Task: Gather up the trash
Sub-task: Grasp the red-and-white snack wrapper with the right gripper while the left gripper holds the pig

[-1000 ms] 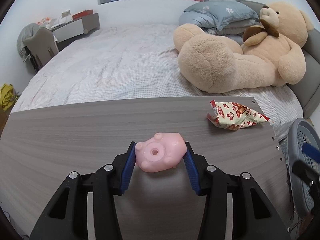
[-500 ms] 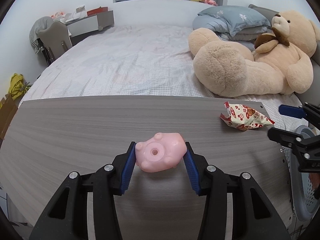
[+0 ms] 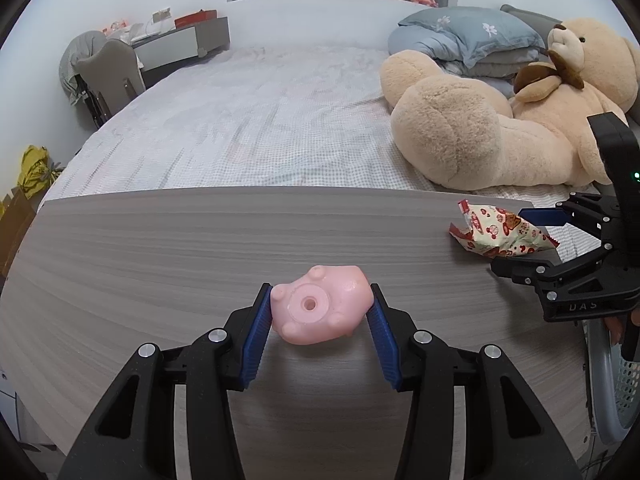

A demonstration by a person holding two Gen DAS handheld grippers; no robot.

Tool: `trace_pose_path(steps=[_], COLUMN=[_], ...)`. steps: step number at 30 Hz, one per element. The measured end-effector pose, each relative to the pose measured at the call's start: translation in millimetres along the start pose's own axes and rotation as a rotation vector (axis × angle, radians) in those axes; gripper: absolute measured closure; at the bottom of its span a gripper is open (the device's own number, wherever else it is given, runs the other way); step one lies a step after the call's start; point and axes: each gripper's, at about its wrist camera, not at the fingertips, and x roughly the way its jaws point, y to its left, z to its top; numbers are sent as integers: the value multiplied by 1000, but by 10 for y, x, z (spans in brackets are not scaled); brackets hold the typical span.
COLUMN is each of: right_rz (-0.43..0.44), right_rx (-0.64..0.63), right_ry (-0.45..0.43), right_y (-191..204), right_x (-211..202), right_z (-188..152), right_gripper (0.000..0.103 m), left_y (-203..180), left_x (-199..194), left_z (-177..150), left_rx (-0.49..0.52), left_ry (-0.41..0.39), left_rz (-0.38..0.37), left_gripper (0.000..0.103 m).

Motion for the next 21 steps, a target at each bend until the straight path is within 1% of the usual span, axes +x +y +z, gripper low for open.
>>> trace_pose_path(steps=[2, 4, 6, 7, 9, 11, 13, 16, 21], right_rz=[7, -5, 4, 14, 32, 30, 50, 40, 71], right_rx=[6, 10, 11, 15, 33, 67, 110, 164, 313], right_ry=[12, 9, 3, 4, 11, 17, 13, 12, -33], right_y=[-21, -21, -15, -12, -6, 8, 35, 133, 307], right_x=[41, 48, 37, 30, 4, -26, -53, -123, -362], right_z=[15, 3, -12, -21, -31, -51, -93, -175, -352], right_gripper=[29, 31, 43, 47, 65, 66, 68, 71, 71], left_y=[13, 28, 36, 31, 40, 50, 63, 81, 70], left_x=[27, 31, 24, 24, 14, -8, -46, -121, -264], left_z=[0, -3, -5, -6, -18, -33, -44, -57, -105], left_rx=[-5, -8, -11, -11, -9, -8, -10, -9, -12], left_ry=[7, 9, 7, 7, 6, 7, 0, -16, -30], left_rz=[0, -1, -6, -7, -9, -14, -17, -16, -46], left_gripper=[57, 57, 57, 57, 57, 57, 57, 57, 57])
